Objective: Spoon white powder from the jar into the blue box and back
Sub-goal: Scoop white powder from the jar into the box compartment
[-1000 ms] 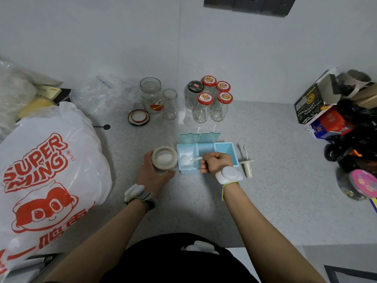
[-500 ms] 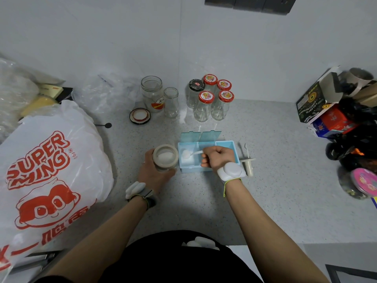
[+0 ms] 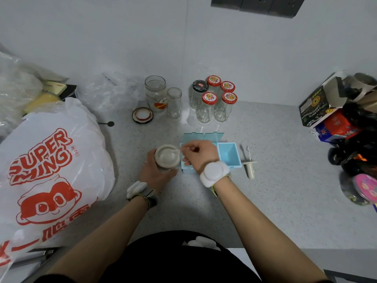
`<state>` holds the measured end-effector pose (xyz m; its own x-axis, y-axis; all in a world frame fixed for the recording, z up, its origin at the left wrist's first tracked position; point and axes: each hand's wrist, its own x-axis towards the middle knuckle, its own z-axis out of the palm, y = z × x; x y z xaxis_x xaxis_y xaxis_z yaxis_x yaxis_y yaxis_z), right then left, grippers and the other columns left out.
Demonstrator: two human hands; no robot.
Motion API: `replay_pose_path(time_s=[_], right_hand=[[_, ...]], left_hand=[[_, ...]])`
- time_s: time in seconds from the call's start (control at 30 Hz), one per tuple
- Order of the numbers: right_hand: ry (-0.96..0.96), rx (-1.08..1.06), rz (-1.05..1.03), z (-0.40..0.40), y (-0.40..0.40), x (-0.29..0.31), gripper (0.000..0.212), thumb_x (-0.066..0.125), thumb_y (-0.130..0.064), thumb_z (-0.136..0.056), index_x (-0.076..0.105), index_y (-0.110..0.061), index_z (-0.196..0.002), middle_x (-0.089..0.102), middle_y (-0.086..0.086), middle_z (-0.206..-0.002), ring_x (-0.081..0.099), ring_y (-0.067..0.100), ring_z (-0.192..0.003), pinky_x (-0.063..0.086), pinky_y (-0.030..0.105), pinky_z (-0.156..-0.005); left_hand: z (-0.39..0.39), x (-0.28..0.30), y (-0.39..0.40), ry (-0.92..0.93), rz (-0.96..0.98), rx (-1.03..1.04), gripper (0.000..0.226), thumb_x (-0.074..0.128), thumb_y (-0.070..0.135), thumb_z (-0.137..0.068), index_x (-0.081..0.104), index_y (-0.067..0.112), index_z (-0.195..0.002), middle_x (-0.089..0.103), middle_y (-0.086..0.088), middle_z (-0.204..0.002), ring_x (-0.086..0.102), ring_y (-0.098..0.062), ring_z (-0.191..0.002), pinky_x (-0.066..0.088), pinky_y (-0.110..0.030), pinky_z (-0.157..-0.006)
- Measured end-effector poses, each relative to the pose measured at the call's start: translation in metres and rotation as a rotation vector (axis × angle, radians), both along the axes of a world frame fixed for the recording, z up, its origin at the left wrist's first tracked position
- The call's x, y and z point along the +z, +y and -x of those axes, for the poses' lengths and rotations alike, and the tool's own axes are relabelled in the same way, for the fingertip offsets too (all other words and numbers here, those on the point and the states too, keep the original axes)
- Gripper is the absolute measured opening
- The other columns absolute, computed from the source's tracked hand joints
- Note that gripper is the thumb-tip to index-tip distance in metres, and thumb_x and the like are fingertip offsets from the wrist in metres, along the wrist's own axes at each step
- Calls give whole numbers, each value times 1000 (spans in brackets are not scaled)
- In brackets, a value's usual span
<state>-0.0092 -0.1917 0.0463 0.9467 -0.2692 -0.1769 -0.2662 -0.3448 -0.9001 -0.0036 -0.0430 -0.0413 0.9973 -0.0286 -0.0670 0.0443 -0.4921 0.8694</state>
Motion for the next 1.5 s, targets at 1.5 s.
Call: replay_pose_path(time_s=[1.5], right_hand=[[194, -439, -358, 9, -39, -32, 24, 58, 0, -83, 59, -5, -59, 54, 10, -55, 47, 16, -36, 47, 22, -39]], left_hand=[[2, -2, 2, -17, 77, -5, 81, 87, 27, -66, 39, 24, -130, 55, 10, -115, 55, -10, -98, 41, -19, -77]])
